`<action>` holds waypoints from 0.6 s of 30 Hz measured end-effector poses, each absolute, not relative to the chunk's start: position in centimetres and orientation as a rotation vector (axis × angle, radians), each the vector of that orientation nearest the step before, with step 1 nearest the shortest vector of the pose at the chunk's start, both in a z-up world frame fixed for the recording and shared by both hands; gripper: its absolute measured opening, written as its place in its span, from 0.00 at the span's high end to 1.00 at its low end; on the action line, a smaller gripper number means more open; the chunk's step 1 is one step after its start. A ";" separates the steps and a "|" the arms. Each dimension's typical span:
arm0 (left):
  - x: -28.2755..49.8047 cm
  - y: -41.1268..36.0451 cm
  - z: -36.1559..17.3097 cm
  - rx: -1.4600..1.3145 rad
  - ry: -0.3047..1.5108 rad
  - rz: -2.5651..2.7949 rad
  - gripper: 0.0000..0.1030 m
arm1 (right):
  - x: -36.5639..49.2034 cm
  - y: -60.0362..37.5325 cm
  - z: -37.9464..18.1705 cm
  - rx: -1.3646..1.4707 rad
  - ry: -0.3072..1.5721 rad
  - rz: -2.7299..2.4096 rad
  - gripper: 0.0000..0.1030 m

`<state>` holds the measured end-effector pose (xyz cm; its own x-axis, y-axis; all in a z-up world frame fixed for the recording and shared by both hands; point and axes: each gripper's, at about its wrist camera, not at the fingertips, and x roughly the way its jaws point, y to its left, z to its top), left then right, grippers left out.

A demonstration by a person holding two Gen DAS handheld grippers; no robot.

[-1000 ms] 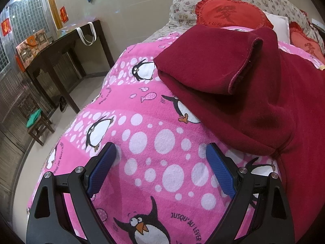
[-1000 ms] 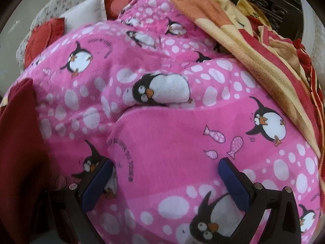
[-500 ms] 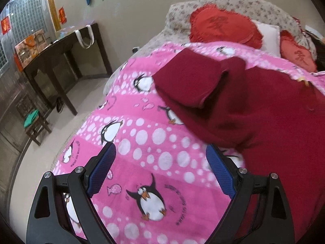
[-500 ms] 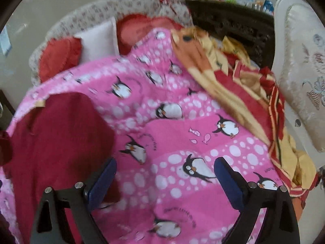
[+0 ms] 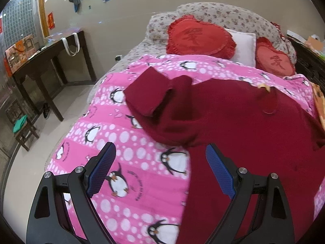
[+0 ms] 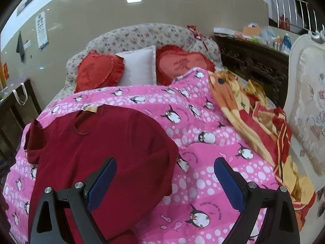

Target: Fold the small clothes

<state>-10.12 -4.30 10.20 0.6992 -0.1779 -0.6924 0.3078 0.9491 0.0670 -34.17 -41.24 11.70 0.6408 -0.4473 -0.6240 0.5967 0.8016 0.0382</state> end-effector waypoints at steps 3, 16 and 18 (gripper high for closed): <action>-11.2 -5.6 10.4 0.209 0.732 -0.296 0.12 | -34.6 -40.9 12.2 0.262 0.618 -0.582 0.07; -13.4 -9.5 10.3 0.236 0.742 -0.395 0.12 | -32.7 -37.3 10.6 0.236 0.678 -0.417 0.07; -13.5 -9.7 10.1 0.231 0.748 -0.399 0.12 | -32.3 -36.8 10.2 0.238 0.693 -0.405 0.07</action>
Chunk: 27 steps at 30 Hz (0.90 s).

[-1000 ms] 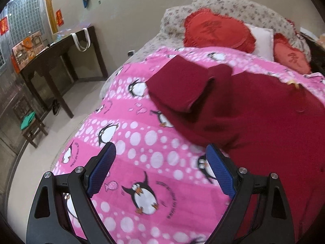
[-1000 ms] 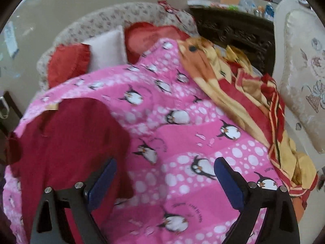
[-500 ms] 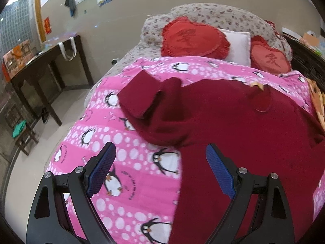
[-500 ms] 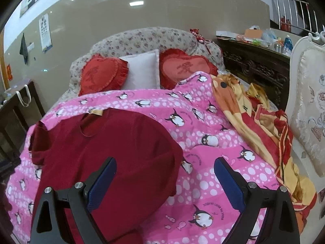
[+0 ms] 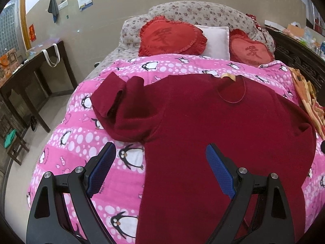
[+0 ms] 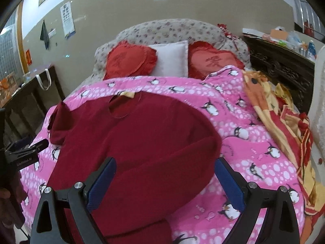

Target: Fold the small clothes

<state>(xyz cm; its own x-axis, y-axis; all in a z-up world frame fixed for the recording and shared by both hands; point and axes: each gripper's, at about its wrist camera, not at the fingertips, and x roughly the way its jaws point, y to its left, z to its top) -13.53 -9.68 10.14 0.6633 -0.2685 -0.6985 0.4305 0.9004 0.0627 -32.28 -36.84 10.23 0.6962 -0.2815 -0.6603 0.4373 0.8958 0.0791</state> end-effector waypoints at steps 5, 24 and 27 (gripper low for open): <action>-13.6 -9.8 10.0 0.220 0.751 -0.404 0.12 | -31.3 -35.7 9.7 0.231 0.720 -0.397 0.07; -12.8 -9.4 9.0 0.211 0.766 -0.384 0.12 | -26.9 -31.9 8.4 0.171 0.796 -0.286 0.07; -12.6 -9.3 8.8 0.209 0.770 -0.384 0.12 | -26.0 -31.2 8.3 0.162 0.803 -0.272 0.07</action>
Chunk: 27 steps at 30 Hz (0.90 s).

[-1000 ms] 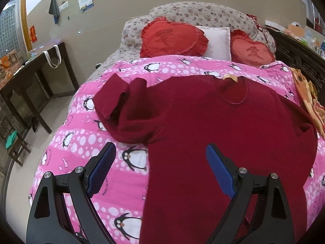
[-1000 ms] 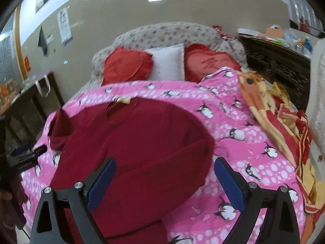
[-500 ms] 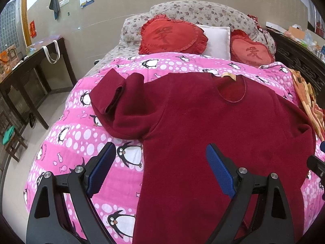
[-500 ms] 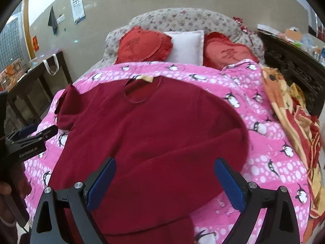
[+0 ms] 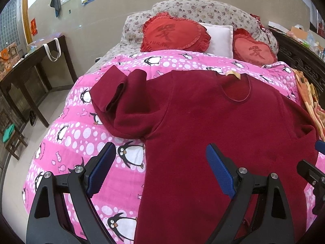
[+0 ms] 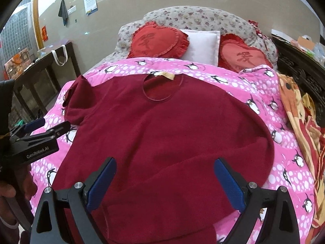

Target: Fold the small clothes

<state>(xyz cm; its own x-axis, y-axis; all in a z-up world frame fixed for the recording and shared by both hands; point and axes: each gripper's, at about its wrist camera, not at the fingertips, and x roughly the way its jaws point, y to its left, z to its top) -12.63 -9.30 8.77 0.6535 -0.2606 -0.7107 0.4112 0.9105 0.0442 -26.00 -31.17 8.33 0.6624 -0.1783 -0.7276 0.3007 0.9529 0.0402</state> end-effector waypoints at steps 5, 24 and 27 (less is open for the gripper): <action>-12.4 -9.2 8.5 0.207 0.779 -0.381 0.12 | -24.9 -30.3 8.5 0.185 0.815 -0.256 0.07; -11.3 -7.8 8.5 0.186 0.781 -0.360 0.12 | -21.7 -29.6 11.9 0.441 0.758 -0.110 0.07; -10.6 -7.8 8.2 0.191 0.791 -0.350 0.12 | -20.5 -30.5 11.5 0.439 0.761 -0.121 0.07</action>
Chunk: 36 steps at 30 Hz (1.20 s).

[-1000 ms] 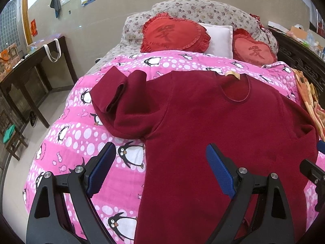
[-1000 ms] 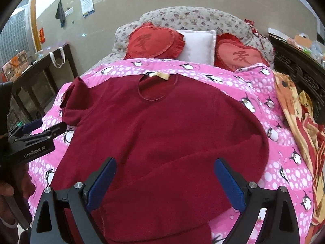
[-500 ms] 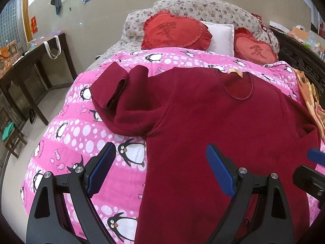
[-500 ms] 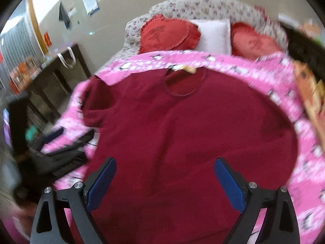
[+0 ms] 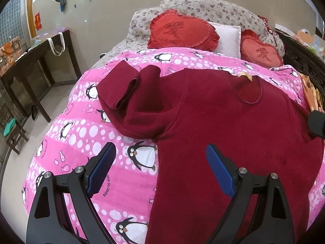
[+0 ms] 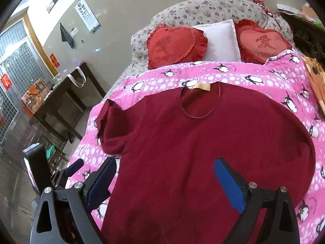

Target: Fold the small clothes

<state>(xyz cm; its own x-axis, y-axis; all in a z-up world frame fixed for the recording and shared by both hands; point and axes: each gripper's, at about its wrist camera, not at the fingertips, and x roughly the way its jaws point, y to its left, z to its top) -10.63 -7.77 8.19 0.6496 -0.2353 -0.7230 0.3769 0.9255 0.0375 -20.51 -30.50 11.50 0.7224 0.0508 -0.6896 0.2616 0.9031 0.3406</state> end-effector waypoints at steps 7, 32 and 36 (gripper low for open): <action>-9.3 -7.5 7.6 0.186 0.799 -0.336 0.12 | -18.3 -30.5 9.7 0.363 0.808 -0.143 0.07; -2.7 -2.0 5.8 0.037 0.855 -0.208 0.12 | -9.3 -23.8 9.9 0.271 0.797 0.137 0.46; -1.4 -1.1 5.1 0.023 0.869 -0.181 0.12 | -5.9 -20.9 10.2 0.229 0.790 0.222 0.47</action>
